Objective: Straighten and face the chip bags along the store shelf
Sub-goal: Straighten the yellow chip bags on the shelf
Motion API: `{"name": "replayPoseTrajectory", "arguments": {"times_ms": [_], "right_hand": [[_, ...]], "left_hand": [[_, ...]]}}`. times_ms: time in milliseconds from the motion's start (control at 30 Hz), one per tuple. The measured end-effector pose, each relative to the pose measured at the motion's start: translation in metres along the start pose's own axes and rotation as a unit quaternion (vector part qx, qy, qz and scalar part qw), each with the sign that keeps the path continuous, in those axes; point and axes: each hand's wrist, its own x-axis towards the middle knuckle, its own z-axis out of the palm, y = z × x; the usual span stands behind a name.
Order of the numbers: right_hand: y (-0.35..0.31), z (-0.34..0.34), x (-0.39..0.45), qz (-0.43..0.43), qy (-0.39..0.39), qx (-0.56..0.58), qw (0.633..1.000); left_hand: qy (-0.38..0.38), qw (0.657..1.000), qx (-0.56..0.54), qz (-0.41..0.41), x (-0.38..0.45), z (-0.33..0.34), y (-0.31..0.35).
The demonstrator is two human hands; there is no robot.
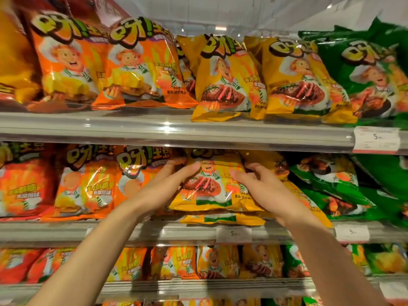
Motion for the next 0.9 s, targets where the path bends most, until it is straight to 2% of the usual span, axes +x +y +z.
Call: {"name": "replayPoseTrajectory", "arguments": {"times_ms": [67, 133, 233, 300, 367, 433, 533, 633, 900], "right_hand": [[0.001, 0.0, -0.005, -0.01, -0.005, -0.003, 1.0], [0.0, 0.0, -0.012, -0.026, -0.016, -0.03, 0.999], [0.002, -0.004, -0.017, -0.062, -0.015, -0.054, 0.997], [0.008, -0.01, -0.015, -0.1, 0.07, -0.096, 0.988], [0.017, -0.018, -0.007, -0.133, 0.193, -0.207, 0.95], [0.023, -0.025, 0.004, -0.116, 0.238, -0.319, 0.91], [0.031, -0.029, 0.022, -0.065, 0.196, -0.453, 0.867], [0.035, -0.029, 0.03, -0.051, 0.177, -0.518, 0.835], [0.029, -0.035, 0.024, -0.085, 0.188, -0.504, 0.838]], "left_hand": [[-0.007, 1.0, 0.003, -0.012, 0.008, 0.005, 0.008], [-0.012, 0.999, 0.034, 0.011, 0.012, 0.011, 0.014], [0.01, 0.999, 0.01, 0.039, 0.011, 0.015, 0.016], [0.016, 0.998, 0.014, 0.061, 0.008, 0.014, 0.013], [0.027, 0.996, 0.036, 0.082, 0.003, 0.009, 0.009], [0.043, 0.994, 0.045, 0.088, 0.0, 0.005, 0.007], [0.06, 0.992, 0.052, 0.095, -0.007, 0.002, 0.008], [0.066, 0.991, 0.063, 0.097, -0.014, 0.0, 0.01], [0.067, 0.992, 0.052, 0.089, -0.017, -0.006, 0.001]]}}
